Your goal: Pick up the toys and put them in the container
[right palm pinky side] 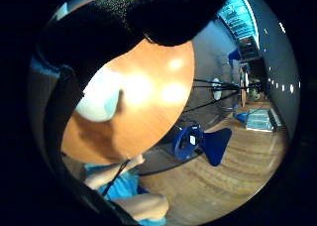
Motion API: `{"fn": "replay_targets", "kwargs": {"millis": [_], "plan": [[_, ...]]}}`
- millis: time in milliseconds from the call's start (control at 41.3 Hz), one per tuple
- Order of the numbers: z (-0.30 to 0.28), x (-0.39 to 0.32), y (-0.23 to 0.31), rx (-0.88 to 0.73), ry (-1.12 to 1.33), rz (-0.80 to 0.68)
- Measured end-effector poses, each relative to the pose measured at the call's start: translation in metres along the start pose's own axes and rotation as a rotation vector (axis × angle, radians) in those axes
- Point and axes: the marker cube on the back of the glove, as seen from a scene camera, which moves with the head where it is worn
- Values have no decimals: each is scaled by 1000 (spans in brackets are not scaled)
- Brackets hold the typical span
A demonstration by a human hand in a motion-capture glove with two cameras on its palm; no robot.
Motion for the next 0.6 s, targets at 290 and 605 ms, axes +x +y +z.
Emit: {"fn": "replay_targets", "kwargs": {"millis": [290, 605], "plan": [[76, -5, -2, -136, -40, 18], [126, -9, -2, -267, 26, -41]]}}
